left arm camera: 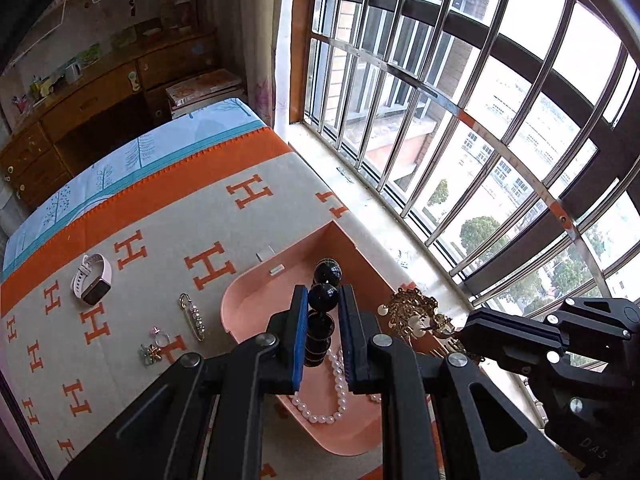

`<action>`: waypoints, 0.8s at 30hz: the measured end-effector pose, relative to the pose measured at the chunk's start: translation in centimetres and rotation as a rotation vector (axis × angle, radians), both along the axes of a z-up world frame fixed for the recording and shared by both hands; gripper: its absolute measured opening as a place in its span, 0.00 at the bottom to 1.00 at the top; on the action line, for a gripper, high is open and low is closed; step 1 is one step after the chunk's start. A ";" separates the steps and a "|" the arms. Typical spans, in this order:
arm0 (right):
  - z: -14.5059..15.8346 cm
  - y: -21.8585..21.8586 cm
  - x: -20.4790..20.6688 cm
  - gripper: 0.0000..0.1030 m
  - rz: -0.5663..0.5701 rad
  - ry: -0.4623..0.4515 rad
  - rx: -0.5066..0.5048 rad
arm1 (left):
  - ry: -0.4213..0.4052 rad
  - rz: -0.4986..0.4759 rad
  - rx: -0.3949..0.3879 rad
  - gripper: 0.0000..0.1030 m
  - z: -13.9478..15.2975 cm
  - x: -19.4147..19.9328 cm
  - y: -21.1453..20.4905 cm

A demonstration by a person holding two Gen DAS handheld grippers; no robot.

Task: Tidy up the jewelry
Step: 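Carry the bead bracelet and brooch into the pink box and release both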

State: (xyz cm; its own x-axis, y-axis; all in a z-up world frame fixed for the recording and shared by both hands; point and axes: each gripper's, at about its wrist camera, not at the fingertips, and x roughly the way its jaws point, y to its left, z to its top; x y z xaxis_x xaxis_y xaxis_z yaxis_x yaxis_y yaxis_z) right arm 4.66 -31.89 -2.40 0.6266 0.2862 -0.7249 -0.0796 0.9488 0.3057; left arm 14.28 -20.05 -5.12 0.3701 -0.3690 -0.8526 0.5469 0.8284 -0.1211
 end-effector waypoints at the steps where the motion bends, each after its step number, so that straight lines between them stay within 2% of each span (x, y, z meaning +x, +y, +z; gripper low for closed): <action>1: -0.2 -0.2 0.0 0.02 -0.001 0.002 0.004 | 0.016 0.008 0.017 0.13 -0.9 0.2 -0.2; 3: -0.4 -0.4 -0.1 0.02 0.000 0.005 0.011 | 0.030 0.023 0.059 0.14 -2.3 0.5 -0.2; 5: -0.6 -0.5 0.0 0.02 0.007 0.007 0.015 | 0.030 0.041 0.088 0.25 -3.1 0.5 0.2; 7: -0.8 -0.3 0.2 0.02 0.018 0.007 0.016 | 0.003 0.056 0.091 0.45 -2.9 0.2 0.8; 9: -1.0 -0.1 0.7 0.02 0.031 0.010 0.022 | -0.042 0.075 0.091 0.56 -2.1 -0.3 1.6; 11: -1.3 0.3 1.2 0.02 0.043 0.011 0.022 | -0.094 0.095 0.089 0.60 -0.9 -0.9 2.6; 15: -1.8 1.2 2.4 0.02 0.062 0.019 0.022 | -0.214 0.142 0.108 0.74 1.0 -2.2 4.6; 17: -2.2 1.6 3.2 0.02 0.069 0.028 0.022 | -0.269 0.170 0.134 0.76 1.5 -2.9 5.6; 19: -2.6 1.9 4.0 0.02 0.071 0.039 0.027 | -0.290 0.199 0.154 0.77 1.6 -3.4 6.7; 24: -3.0 3.0 5.9 0.02 0.083 0.052 0.041 | -0.257 0.281 0.152 0.78 0.9 -3.9 10.0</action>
State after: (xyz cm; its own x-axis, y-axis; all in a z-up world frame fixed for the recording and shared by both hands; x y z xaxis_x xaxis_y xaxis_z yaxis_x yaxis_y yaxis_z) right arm 10.58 -28.88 -5.43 0.5611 0.3659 -0.7425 -0.1407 0.9261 0.3500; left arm 10.40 -10.04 -4.23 0.6465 -0.0999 -0.7564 0.2928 0.9480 0.1251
